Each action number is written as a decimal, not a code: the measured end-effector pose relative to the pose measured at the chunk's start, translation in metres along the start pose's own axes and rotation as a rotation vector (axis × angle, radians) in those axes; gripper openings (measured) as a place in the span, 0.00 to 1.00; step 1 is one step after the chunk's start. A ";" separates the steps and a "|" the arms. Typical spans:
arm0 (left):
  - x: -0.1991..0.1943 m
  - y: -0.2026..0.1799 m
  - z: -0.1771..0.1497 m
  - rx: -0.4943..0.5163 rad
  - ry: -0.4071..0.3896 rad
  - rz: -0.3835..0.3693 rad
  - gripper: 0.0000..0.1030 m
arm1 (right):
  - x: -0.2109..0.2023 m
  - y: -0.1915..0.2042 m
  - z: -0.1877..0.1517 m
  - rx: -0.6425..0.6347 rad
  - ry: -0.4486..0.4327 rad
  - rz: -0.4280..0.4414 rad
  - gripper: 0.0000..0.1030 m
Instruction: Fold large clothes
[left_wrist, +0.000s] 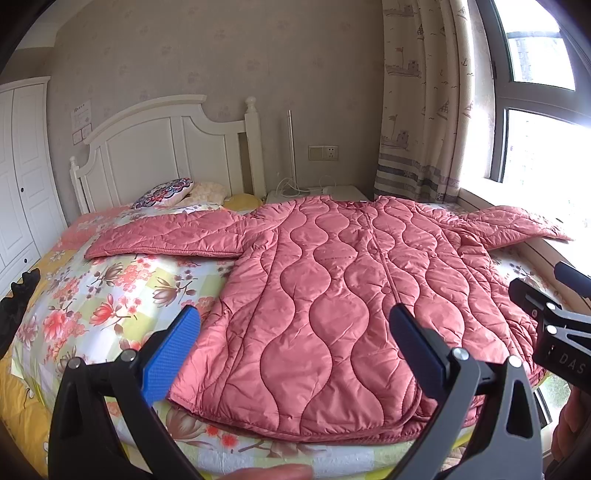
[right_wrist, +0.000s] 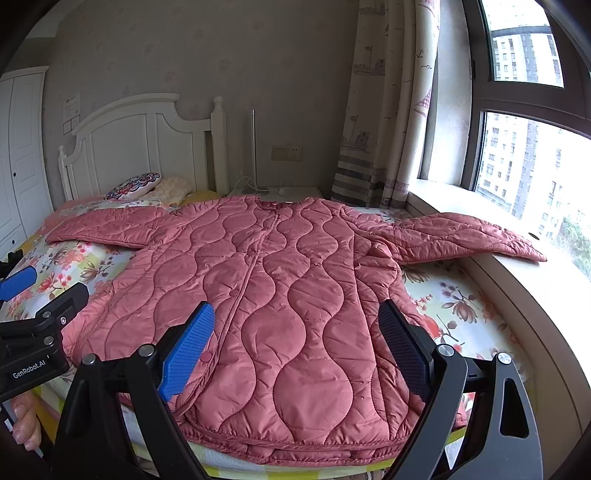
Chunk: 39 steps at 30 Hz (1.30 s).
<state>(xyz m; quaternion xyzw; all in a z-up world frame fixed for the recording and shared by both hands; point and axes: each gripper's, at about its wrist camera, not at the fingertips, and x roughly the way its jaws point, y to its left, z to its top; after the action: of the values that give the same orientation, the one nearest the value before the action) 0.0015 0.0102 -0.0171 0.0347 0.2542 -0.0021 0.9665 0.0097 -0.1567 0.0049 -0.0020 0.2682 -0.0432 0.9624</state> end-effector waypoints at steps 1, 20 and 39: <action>0.000 0.001 0.000 0.000 0.000 0.000 0.98 | 0.000 0.000 0.000 0.000 0.001 0.000 0.84; 0.000 0.002 -0.001 -0.001 0.002 0.000 0.98 | 0.001 0.001 -0.001 -0.001 0.004 0.004 0.84; 0.019 -0.002 -0.010 0.019 0.049 -0.004 0.98 | 0.014 -0.001 -0.005 -0.002 0.041 0.011 0.84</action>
<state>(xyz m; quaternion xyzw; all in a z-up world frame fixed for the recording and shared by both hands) 0.0136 0.0092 -0.0354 0.0434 0.2781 -0.0056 0.9596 0.0184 -0.1584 -0.0068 -0.0004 0.2881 -0.0376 0.9569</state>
